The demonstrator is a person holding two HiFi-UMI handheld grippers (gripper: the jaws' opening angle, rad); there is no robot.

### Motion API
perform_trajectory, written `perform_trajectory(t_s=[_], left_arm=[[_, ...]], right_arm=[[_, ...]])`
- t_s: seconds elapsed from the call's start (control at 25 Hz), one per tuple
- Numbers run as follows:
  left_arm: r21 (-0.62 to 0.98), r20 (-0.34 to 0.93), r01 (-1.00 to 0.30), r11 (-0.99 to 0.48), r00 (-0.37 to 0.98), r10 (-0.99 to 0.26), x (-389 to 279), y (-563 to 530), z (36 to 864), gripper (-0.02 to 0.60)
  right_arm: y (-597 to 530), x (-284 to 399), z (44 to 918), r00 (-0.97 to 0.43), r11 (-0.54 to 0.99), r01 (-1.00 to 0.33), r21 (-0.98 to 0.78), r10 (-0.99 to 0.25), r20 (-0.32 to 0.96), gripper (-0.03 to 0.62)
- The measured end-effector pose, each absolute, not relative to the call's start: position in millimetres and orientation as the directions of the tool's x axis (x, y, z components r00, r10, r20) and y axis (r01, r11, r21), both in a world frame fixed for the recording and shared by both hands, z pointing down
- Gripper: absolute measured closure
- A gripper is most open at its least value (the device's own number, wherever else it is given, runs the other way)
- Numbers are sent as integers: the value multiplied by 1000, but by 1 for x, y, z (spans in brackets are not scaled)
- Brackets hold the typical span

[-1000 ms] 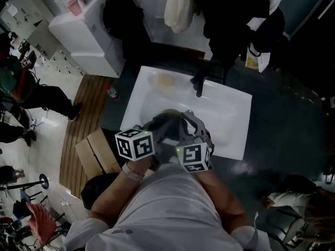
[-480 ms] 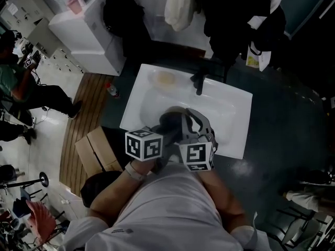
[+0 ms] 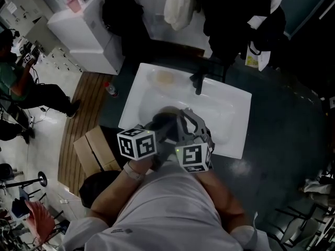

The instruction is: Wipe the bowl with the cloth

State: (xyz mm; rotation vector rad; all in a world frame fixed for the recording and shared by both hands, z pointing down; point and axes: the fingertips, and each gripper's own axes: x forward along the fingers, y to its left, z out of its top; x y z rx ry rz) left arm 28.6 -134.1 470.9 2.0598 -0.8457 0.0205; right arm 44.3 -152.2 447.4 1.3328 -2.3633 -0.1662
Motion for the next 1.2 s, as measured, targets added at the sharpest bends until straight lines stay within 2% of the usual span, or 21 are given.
perform_trajectory(t_s=[0.36,0.68,1.2], left_arm=[[705,258,-548,-450,789,-558,24,-138,450,540],[674,196,-505,-539,826,-529,15,-135,427,540],[537,253,-657,-529,724,-642,-55,-152,438,540]], right_arm=[[-161,51,465,-446,524,-837,157,-821,357,563],[-176,87,469,-338,374,-927,31,-868,364,563],[-156,130,471,-212,208,-977,-52,-904,371,563]])
